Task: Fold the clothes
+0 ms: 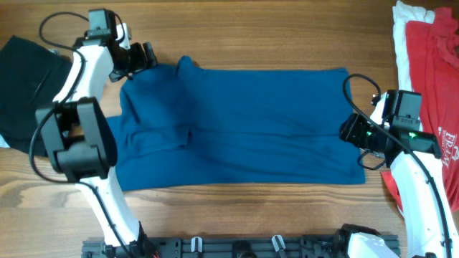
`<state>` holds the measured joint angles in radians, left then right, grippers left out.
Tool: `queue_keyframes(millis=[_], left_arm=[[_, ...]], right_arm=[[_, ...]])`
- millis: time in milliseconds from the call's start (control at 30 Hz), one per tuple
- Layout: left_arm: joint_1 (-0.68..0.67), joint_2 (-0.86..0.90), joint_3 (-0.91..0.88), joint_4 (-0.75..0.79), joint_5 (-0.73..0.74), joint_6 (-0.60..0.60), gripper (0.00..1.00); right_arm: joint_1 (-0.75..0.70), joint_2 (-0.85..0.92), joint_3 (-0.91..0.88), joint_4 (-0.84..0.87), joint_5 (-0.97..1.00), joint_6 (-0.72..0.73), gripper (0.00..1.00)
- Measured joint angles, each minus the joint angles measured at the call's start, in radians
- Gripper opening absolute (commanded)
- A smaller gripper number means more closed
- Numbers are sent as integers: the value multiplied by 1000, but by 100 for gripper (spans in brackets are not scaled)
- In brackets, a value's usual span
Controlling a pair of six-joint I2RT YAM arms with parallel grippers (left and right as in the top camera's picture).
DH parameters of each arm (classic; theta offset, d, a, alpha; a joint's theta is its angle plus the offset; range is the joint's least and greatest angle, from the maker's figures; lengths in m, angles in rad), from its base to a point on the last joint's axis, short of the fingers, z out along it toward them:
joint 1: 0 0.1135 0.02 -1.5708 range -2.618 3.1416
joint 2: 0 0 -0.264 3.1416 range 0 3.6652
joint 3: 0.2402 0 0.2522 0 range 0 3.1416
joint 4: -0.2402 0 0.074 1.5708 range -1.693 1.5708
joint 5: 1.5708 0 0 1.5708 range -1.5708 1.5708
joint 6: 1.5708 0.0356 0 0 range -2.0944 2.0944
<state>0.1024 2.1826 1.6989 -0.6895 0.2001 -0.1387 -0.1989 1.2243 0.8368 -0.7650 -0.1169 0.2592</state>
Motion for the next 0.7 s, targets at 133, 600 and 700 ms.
queue_keyframes(millis=[133, 600, 700], left_arm=[[-23, 64, 0, 74, -31, 53, 99], [-60, 104, 29, -7, -113, 106, 4], [-60, 104, 35, -40, -112, 107, 4]], right_arm=[[0, 0, 0, -1, -6, 0, 64], [0, 0, 0, -5, -7, 0, 64], [0, 0, 0, -5, -7, 0, 59]])
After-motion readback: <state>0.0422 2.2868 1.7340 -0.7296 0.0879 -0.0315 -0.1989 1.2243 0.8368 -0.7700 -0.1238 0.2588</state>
